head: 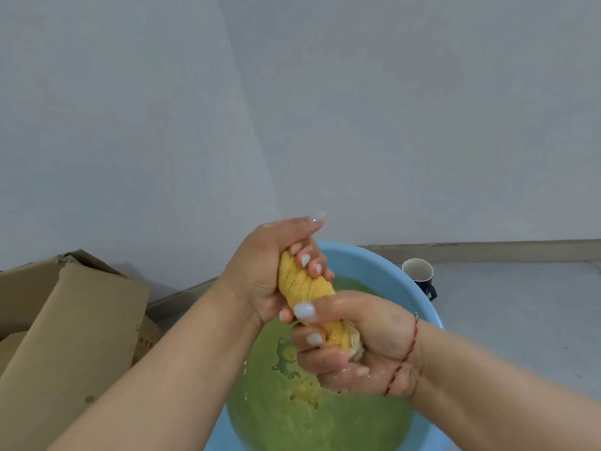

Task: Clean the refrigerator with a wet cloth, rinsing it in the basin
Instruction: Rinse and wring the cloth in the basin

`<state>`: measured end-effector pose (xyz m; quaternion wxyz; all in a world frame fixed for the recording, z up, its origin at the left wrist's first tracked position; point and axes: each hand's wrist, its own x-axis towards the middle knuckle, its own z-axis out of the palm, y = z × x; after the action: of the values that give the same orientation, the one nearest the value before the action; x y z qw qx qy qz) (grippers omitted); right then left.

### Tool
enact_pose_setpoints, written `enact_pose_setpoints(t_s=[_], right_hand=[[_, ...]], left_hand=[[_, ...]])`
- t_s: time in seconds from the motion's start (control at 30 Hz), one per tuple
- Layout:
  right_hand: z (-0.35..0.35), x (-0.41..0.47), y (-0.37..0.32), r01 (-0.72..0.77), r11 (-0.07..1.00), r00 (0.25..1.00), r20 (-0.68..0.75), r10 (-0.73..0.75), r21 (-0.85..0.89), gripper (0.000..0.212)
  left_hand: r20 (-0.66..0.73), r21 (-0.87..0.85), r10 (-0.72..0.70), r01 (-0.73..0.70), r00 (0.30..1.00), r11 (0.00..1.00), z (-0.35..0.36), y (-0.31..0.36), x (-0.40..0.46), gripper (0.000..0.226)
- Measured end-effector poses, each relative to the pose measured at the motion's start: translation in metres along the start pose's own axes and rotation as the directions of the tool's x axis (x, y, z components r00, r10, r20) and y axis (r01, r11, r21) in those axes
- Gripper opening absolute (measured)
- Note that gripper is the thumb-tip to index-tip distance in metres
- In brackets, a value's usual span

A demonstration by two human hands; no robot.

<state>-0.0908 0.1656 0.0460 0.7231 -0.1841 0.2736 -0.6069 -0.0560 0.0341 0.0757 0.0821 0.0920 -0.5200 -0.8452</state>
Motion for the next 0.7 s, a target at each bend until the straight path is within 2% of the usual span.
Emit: enact_pose_setpoints(t_s=[0.07,0.13,0.23,0.3,0.37,0.4,0.47,0.53,0.7], right_hand=[[-0.005,0.004,0.005,-0.01,0.979,0.965,-0.258,-0.044,-0.203,0.024],[-0.014,0.015,0.016,-0.037,0.96,0.884,-0.457,-0.098,-0.278,0.023],[-0.034,0.035,0.036,-0.169,0.912,0.739,-0.66,-0.133,-0.374,0.017],[-0.048,0.048,0.044,-0.297,0.839,0.655,-0.737,-0.167,-0.455,0.022],[-0.069,0.06,0.054,-0.41,0.653,0.634,-0.714,-0.298,-0.637,0.016],[-0.076,0.065,0.058,-0.486,0.496,0.631,-0.681,-0.372,-0.72,0.007],[-0.084,0.071,0.065,-0.56,0.373,0.6,-0.672,-0.433,-0.74,0.018],[-0.086,0.074,0.067,-0.594,0.338,0.567,-0.678,-0.467,-0.73,0.021],[-0.093,0.072,0.071,-0.568,0.46,0.503,-0.73,-0.463,-0.682,0.035]], left_hand=[[-0.153,0.185,-0.016,0.044,0.988,0.982,0.0,-0.011,0.009,0.044],[-0.275,0.41,0.028,0.091,0.961,0.907,-0.005,-0.027,0.017,0.047],[-0.348,0.685,0.083,0.193,0.934,0.702,-0.02,-0.056,0.026,0.039],[-0.366,0.776,0.086,0.254,0.926,0.577,-0.026,-0.074,0.028,0.038],[-0.378,0.81,0.096,0.279,0.921,0.516,-0.031,-0.09,0.03,0.03],[-0.386,0.817,0.104,0.287,0.917,0.5,-0.034,-0.096,0.031,0.024],[-0.427,0.794,0.099,0.321,0.899,0.517,-0.041,-0.108,0.033,0.019],[-0.498,0.74,0.098,0.363,0.862,0.566,-0.047,-0.117,0.037,0.018],[-0.676,0.545,0.083,0.422,0.732,0.725,-0.05,-0.122,0.035,0.021]])
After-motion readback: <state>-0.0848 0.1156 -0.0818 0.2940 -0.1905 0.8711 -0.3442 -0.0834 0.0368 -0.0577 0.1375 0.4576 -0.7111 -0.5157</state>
